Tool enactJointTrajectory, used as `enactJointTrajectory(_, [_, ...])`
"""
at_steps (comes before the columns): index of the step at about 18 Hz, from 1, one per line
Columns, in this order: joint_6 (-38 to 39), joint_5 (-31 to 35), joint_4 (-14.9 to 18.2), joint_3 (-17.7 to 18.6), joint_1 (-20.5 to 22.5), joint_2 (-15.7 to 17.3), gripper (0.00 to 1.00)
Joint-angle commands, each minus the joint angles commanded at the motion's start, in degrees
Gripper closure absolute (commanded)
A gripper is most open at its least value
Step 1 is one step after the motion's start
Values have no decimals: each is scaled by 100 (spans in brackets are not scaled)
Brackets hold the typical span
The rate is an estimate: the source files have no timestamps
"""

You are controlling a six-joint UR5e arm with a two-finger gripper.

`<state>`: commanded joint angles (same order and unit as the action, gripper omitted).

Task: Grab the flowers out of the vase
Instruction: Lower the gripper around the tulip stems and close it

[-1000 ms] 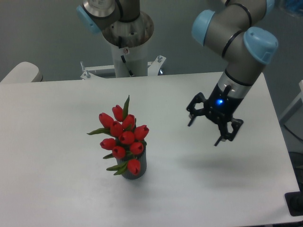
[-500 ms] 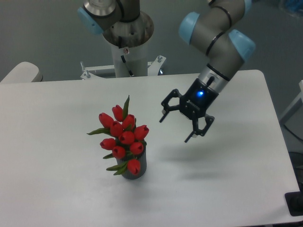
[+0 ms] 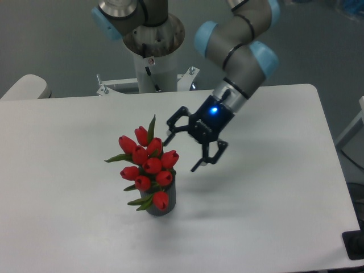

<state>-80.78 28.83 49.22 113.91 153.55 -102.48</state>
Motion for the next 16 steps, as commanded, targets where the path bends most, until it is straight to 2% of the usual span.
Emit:
enactJointTrajectory(6, [123,0,-334,-44,-88,-88,1])
enactJointTrajectory(16, [123,0,-369,-228,-334,-264,1])
